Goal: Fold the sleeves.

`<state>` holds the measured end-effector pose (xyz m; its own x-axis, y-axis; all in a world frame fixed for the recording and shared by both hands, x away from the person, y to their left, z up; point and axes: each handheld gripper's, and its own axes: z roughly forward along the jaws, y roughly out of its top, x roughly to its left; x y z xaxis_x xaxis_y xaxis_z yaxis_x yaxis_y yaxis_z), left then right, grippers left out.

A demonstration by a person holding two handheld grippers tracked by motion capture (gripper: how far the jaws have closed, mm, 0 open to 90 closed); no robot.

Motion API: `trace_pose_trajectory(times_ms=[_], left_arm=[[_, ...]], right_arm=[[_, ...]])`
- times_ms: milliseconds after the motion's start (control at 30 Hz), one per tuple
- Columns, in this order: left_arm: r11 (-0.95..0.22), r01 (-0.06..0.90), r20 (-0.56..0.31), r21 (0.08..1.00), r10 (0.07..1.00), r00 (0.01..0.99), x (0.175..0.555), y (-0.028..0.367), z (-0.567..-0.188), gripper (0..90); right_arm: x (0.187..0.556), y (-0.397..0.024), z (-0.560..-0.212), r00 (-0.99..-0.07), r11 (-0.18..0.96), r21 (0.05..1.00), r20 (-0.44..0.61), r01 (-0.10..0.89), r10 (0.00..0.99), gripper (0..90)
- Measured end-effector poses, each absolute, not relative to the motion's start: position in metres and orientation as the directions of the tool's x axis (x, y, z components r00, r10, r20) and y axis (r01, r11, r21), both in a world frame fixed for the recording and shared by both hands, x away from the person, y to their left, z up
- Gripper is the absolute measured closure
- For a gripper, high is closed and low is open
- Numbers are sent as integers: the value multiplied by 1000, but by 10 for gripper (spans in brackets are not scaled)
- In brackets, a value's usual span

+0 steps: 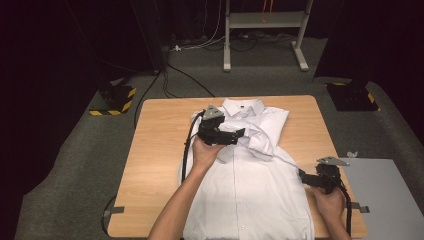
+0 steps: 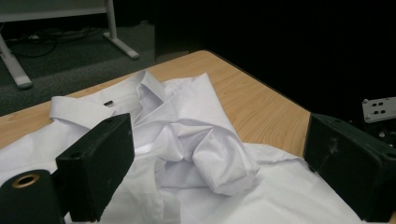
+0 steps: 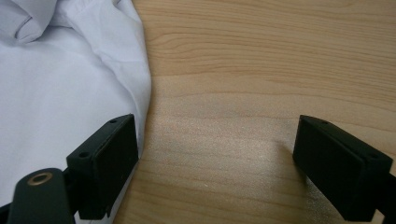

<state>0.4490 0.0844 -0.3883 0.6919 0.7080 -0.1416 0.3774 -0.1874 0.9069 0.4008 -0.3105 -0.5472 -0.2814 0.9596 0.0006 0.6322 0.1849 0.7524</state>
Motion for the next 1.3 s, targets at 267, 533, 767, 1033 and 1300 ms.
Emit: trace_pose_trajectory(times_ms=[267,533,767,1033,1300], left_arm=[[-168,377,-143,911,729,669,445,99,-386,88],[-154,381,-143,912,751,645,440,113,-384,92],[-138,388,-147,911,771,619,437,125,-384,95],[-121,391,-151,912,789,596,430,138,-386,98],[-107,392,-153,914,803,576,423,149,-386,101]], right_arm=[[401,-311,-547,-281,185,752,1,632,960,138],[401,-310,-547,-281,185,752,0,632,960,138],[401,-310,-547,-281,185,752,0,632,960,138],[401,-310,-547,-281,185,752,0,632,960,138],[401,-310,-547,-281,185,752,1,632,960,138]])
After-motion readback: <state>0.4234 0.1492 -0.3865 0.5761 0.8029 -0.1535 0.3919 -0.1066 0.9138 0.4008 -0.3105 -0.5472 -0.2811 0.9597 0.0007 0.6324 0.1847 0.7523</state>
